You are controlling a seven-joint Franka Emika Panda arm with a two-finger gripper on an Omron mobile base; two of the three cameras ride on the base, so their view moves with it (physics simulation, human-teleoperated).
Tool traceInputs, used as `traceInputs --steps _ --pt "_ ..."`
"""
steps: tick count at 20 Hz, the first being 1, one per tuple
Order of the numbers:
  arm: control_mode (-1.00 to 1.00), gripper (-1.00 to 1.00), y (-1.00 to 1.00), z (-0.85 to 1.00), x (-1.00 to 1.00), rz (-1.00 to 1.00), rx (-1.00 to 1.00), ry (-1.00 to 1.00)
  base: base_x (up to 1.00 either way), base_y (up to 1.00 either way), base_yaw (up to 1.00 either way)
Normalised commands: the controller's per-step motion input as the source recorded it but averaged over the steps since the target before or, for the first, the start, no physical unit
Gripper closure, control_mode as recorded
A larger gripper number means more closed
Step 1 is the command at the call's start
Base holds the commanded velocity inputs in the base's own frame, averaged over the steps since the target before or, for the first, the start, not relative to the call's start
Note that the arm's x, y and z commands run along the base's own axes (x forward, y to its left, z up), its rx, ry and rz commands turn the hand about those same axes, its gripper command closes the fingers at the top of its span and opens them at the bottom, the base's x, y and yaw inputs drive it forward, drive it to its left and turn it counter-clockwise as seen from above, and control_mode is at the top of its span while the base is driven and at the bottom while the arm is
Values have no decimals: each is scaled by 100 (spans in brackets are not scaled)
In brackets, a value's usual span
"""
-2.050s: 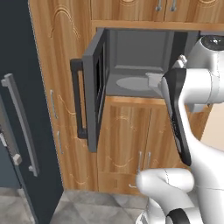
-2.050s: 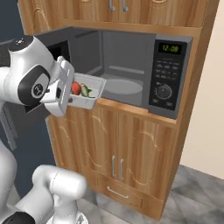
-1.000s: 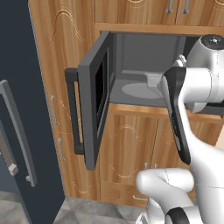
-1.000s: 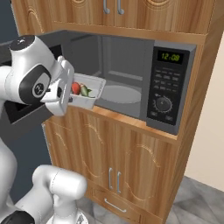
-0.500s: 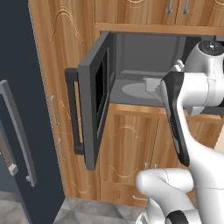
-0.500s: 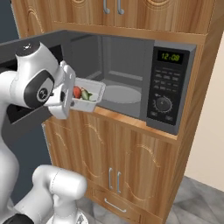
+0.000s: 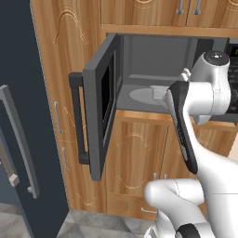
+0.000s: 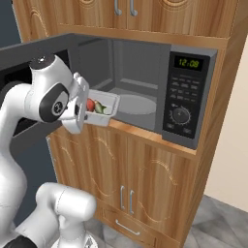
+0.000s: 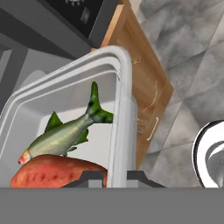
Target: Place the tupperware containing the fish and sweet potato meal in the microwave. Close the microwave door and press the start button to reheat the meal.
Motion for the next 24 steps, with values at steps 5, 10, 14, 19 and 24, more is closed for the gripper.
traceInputs --steps 5,10,14,19,24 --pt "-100 100 -11 -16 47 0 0 0 0 0 0" --pt "-100 100 -49 -29 59 0 1 0 0 0 0" --pt "-100 100 -26 -30 70 0 0 1 0 0 0" --pt "-100 100 -10 -14 71 0 1 0 0 0 0" --pt "-100 100 -6 -7 47 1 -2 -1 0 0 0"
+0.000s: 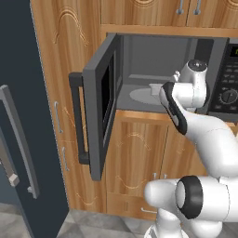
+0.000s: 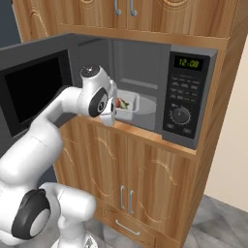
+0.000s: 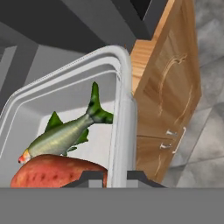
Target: Place the tupperware containing the fish and sweet potato meal in the microwave. Close the microwave door and press the start button to reheat the meal.
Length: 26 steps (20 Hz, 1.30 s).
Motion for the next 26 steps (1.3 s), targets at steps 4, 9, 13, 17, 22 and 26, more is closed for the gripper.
traceInputs --steps 4,9,13,17,22,26 --pt "-100 100 -1 0 35 6 -8 0 0 0 0" --pt "-100 100 -18 -7 51 7 -4 0 0 0 0" --pt "-100 100 -32 -28 56 9 0 0 0 0 0" --pt "-100 100 -23 -37 51 9 0 2 0 0 0" --pt "-100 100 -10 -30 59 9 0 5 0 0 0" --pt "-100 100 -4 -13 71 6 0 6 0 0 0"
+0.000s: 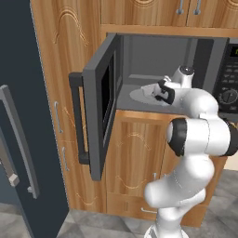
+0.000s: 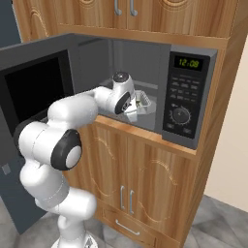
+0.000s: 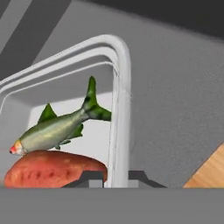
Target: Place the tupperware containing the fish and sweet potato meal in the microwave. Close the microwave door and press the start button to reheat the meal.
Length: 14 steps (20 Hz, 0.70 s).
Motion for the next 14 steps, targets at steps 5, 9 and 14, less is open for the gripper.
traceInputs --steps 5,9,14 --pt "-100 100 -4 -8 80 3 0 7 0 0 0" --pt "-100 100 -3 -10 73 3 0 6 0 0 0" --pt "-100 -100 -1 -1 8 6 0 1 0 0 0"
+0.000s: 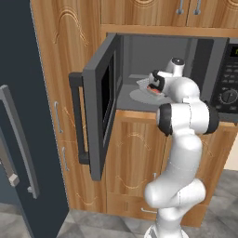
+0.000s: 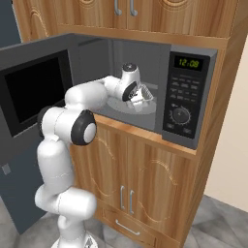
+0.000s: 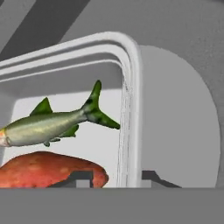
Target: Place the tupperware containing the fish and sweet potato meal in the microwave. Close the microwave door and press the start button to reheat the meal.
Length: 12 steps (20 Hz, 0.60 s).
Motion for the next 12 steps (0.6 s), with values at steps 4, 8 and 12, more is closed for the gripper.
traceInputs --steps 4,8,12 --pt "-100 -100 0 10 -81 13 -4 -6 0 0 0" --pt "-100 -100 25 1 -100 18 -16 -6 0 0 0" --pt "-100 -100 45 0 -100 19 -21 -13 0 0 0"
